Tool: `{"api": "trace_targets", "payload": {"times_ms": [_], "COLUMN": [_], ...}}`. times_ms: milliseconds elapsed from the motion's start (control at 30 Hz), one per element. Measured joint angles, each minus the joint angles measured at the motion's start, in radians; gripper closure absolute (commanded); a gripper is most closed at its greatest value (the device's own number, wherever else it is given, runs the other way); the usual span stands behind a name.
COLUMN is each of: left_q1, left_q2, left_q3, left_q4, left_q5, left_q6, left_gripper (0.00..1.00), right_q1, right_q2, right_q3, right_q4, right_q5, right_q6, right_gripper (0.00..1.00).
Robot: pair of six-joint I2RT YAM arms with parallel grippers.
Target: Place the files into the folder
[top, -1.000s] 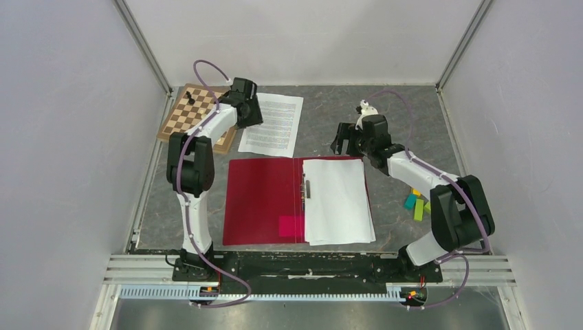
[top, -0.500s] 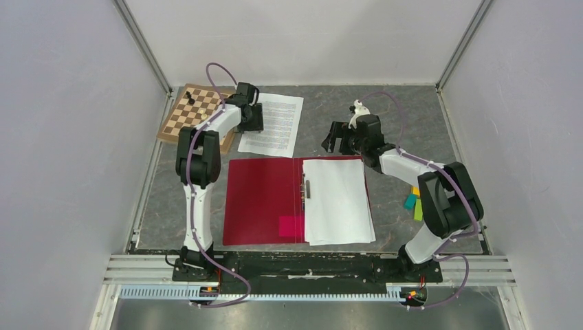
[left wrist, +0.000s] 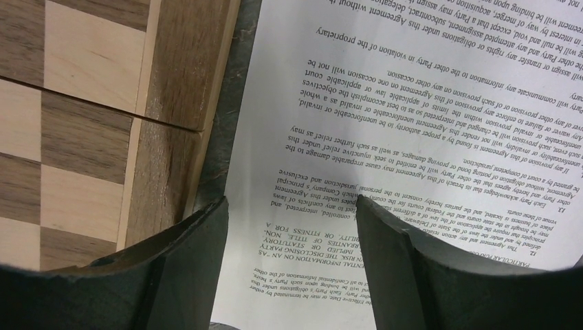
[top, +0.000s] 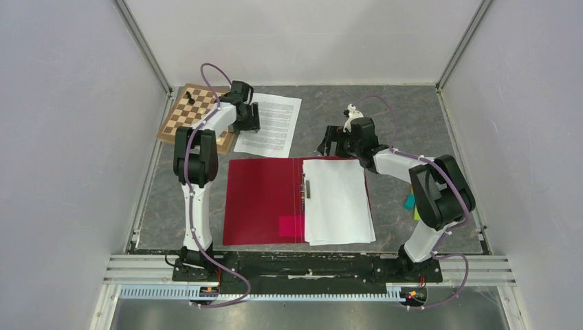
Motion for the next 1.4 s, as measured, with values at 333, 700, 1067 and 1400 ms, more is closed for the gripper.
{"api": "trace_targets", "payload": {"times_ms": [333, 700, 1067, 1400], "left_q1": [-0.002, -0.115, -0.18, -0.153], "left_q2": [0.022, 0.05, 0.066, 0.046], "left_q3": [0.043, 0.09, 0.127, 0.134], "left_q4": [-0.033, -0.043, -0.067, -0.03], "left_q5": [0.102, 0.206, 0.198, -0.012], "left_q6": [-0.041, -0.132, -0.201, -0.38], "left_gripper": [0.29, 0.3, 0.3, 0.29], "right_q1": [0.002, 0.002, -0.01, -0.051], "right_q2": [0.022, 0.184, 0.307, 0.346], "right_q3": [0.04, 0.223, 0.33, 0.431], "right_q4": [0.0, -0.001, -0.021, -0.016], "right_q5": [-0.008, -0.015, -0.003, 0.029], "right_q6": [-0.002, 0.007, 0.016, 0.003], "right_gripper": [0.06, 0.06, 0.05, 0.02]}}
